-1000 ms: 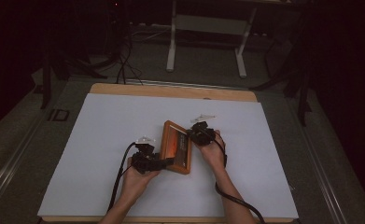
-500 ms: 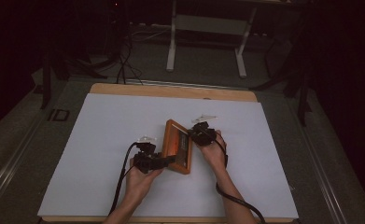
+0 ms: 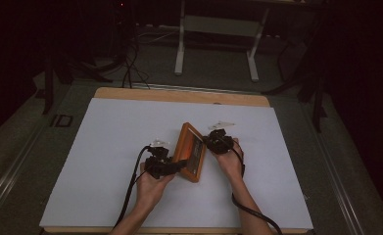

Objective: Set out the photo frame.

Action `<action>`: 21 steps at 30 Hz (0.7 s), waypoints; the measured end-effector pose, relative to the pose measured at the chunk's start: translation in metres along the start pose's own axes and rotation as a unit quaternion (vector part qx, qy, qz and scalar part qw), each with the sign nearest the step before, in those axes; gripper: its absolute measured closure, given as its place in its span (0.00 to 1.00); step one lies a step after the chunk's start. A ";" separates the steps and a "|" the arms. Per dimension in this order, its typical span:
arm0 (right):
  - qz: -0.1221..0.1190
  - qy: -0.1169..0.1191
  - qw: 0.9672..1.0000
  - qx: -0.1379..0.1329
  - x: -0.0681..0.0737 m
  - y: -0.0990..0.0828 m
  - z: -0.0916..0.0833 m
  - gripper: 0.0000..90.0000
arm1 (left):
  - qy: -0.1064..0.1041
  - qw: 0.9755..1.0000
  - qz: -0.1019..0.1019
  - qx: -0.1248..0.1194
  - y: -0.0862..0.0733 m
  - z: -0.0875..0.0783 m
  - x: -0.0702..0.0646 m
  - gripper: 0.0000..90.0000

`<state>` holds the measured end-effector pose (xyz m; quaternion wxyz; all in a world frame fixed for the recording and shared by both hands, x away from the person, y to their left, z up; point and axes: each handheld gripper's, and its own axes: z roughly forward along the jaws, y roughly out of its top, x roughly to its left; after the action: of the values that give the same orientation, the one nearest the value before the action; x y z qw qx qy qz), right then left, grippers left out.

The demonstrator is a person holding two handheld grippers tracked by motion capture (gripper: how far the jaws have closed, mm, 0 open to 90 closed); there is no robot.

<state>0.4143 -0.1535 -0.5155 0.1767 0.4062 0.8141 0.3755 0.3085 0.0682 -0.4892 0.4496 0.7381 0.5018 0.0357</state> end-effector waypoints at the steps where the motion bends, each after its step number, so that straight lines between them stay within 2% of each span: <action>1: 0.002 0.000 1.000 -0.001 -0.001 -0.001 -0.002 0.97 | 0.002 1.000 0.003 -0.001 0.001 0.000 -0.002 0.66; 6: 0.007 -0.004 1.000 -0.006 -0.009 -0.009 -0.013 0.96 | 0.006 1.000 0.023 -0.001 0.005 0.002 -0.010 0.68; 11: 0.007 -0.008 1.000 -0.014 -0.015 -0.018 -0.029 0.93 | 0.001 0.999 0.042 -0.001 0.008 0.005 -0.018 0.71; 15: 0.000 -0.010 1.000 -0.024 -0.017 -0.023 -0.044 0.91 | -0.002 0.998 0.065 0.003 0.011 0.007 -0.026 0.74; 17: -0.001 -0.009 1.000 -0.026 -0.017 -0.024 -0.048 0.91 | -0.004 0.998 0.068 0.003 0.012 0.007 -0.027 0.74; 19: -0.007 -0.006 0.999 -0.034 -0.016 -0.026 -0.060 0.87 | -0.012 0.997 0.078 0.004 0.012 0.007 -0.030 0.75; 21: -0.008 -0.010 0.999 -0.036 -0.016 -0.028 -0.068 0.86 | -0.012 0.995 0.094 0.004 0.012 0.005 -0.034 0.76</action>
<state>0.3691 -0.2086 -0.4920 0.2022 0.3964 0.8015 0.3995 0.3029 0.0377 -0.4706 0.4471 0.7842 0.4249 0.0672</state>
